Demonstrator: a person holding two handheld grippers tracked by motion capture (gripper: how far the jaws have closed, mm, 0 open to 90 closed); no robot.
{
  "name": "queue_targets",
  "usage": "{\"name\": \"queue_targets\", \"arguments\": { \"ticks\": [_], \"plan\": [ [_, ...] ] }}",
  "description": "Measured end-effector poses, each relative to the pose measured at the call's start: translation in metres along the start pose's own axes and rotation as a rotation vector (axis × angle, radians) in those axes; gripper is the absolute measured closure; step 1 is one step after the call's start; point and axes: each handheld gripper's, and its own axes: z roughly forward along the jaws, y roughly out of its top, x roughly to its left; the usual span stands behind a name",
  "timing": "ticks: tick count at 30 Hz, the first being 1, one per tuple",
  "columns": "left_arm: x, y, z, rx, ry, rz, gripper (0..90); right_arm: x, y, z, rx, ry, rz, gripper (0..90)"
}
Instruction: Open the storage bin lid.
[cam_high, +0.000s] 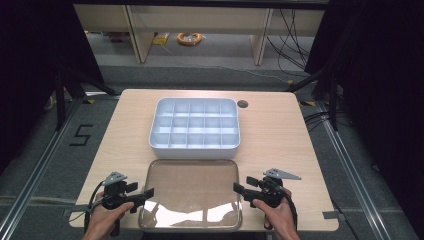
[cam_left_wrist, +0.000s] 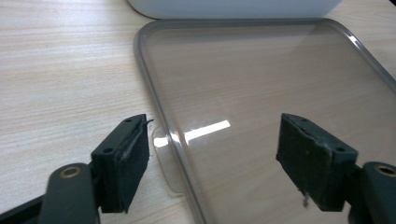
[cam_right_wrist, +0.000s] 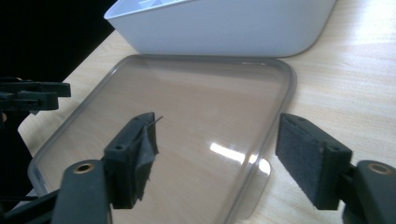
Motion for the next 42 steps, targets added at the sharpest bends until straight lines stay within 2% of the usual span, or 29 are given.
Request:
{"name": "queue_targets", "arguments": {
  "ticks": [2, 3, 5, 7, 9, 12, 13, 14, 15, 16, 17, 18, 19, 20, 21, 22, 23, 24, 25, 26, 27, 31, 32, 35, 37, 38, 39, 40, 42],
  "plan": [
    [-0.003, -0.001, -0.001, -0.022, 0.001, -0.005, 23.4, 0.002, 0.001, -0.001, -0.001, 0.006, -0.005, 28.8],
    [-0.005, -0.001, -0.002, -0.028, -0.003, 0.001, 23.3, 0.005, 0.0, -0.002, 0.001, 0.012, 0.018, 28.5],
    [-0.007, -0.001, -0.004, -0.046, -0.013, 0.027, 22.7, 0.003, 0.002, -0.004, -0.011, 0.023, -0.024, 27.7],
    [-0.01, -0.002, -0.007, -0.061, -0.02, 0.046, 21.7, 0.007, 0.001, -0.007, -0.017, 0.035, 0.002, 27.2],
    [-0.012, -0.003, -0.009, -0.071, -0.026, 0.064, 20.3, 0.006, 0.002, -0.009, -0.031, 0.033, -0.035, 26.5],
    [-0.016, -0.005, -0.012, -0.063, -0.035, 0.101, 17.7, 0.009, 0.001, -0.014, -0.027, 0.045, -0.053, 25.5],
    [-0.018, -0.006, -0.013, -0.066, -0.043, 0.112, 17.1, 0.01, 0.001, -0.015, -0.02, 0.028, -0.064, 24.9],
    [-0.019, -0.007, -0.013, -0.069, -0.042, 0.113, 16.7, 0.012, 0.001, -0.016, -0.018, 0.051, -0.05, 24.6],
    [-0.02, -0.008, -0.015, -0.069, -0.04, 0.116, 16.7, 0.014, 0.001, -0.018, -0.007, 0.036, -0.045, 24.4],
    [-0.02, -0.008, -0.016, -0.071, -0.041, 0.123, 16.7, 0.013, 0.001, -0.018, -0.02, 0.038, -0.082, 23.8],
    [-0.021, -0.009, -0.017, -0.073, -0.045, 0.13, 16.6, 0.016, 0.0, -0.02, -0.024, 0.049, -0.069, 23.4],
    [-0.022, -0.01, -0.019, -0.074, -0.04, 0.135, 16.5, 0.017, 0.0, -0.021, -0.018, 0.04, -0.094, 22.8],
    [-0.022, -0.011, -0.021, -0.073, -0.047, 0.147, 16.4, 0.021, -0.001, -0.024, -0.002, 0.04, -0.061, 22.2],
    [-0.023, -0.011, -0.021, -0.074, -0.046, 0.149, 16.4, 0.02, -0.003, -0.023, -0.033, 0.051, -0.096, 21.8],
    [-0.023, -0.012, -0.023, -0.073, -0.052, 0.149, 16.4, 0.023, -0.003, -0.025, -0.017, 0.071, -0.061, 21.6],
    [-0.023, -0.014, -0.024, -0.075, -0.055, 0.157, 16.3, 0.019, -0.004, -0.024, -0.035, 0.062, -0.128, 21.3],
    [-0.024, -0.015, -0.024, -0.078, -0.06, 0.151, 16.3, 0.023, -0.007, -0.025, -0.043, 0.076, -0.099, 21.2],
    [-0.024, -0.016, -0.025, -0.069, -0.059, 0.15, 16.3, 0.026, -0.008, -0.028, -0.011, 0.077, -0.069, 21.1],
    [-0.025, -0.018, -0.025, -0.072, -0.06, 0.16, 16.3, 0.024, -0.009, -0.028, -0.025, 0.085, -0.117, 21.0],
    [-0.026, -0.019, -0.026, -0.068, -0.063, 0.152, 16.2, 0.027, -0.012, -0.028, -0.027, 0.084, -0.097, 20.8],
    [-0.027, -0.02, -0.027, -0.064, -0.063, 0.169, 16.2, 0.025, -0.012, -0.03, -0.019, 0.071, -0.142, 20.4],
    [-0.032, -0.024, -0.029, -0.067, -0.068, 0.179, 16.2, 0.029, -0.016, -0.032, -0.008, 0.078, -0.164, 19.3],
    [-0.033, -0.025, -0.03, -0.063, -0.072, 0.188, 16.2, 0.031, -0.017, -0.033, -0.016, 0.097, -0.145, 19.0],
    [-0.037, -0.028, -0.032, -0.06, -0.084, 0.198, 16.2, 0.032, -0.02, -0.033, -0.01, 0.087, -0.183, 18.6],
    [-0.039, -0.03, -0.033, -0.066, -0.083, 0.198, 16.2, 0.036, -0.023, -0.035, 0.009, 0.103, -0.137, 18.6],
    [-0.041, -0.031, -0.034, -0.064, -0.085, 0.197, 16.2, 0.035, -0.024, -0.035, 0.007, 0.099, -0.177, 18.6],
    [-0.041, -0.032, -0.035, -0.067, -0.085, 0.199, 16.2, 0.037, -0.026, -0.035, 0.013, 0.102, -0.153, 18.6],
    [-0.042, -0.033, -0.036, -0.066, -0.087, 0.209, 16.2, 0.035, -0.026, -0.035, 0.012, 0.093, -0.186, 18.6],
    [-0.043, -0.034, -0.039, -0.068, -0.093, 0.228, 16.3, 0.036, -0.027, -0.036, 0.032, 0.09, -0.186, 18.6]
  ]
}}
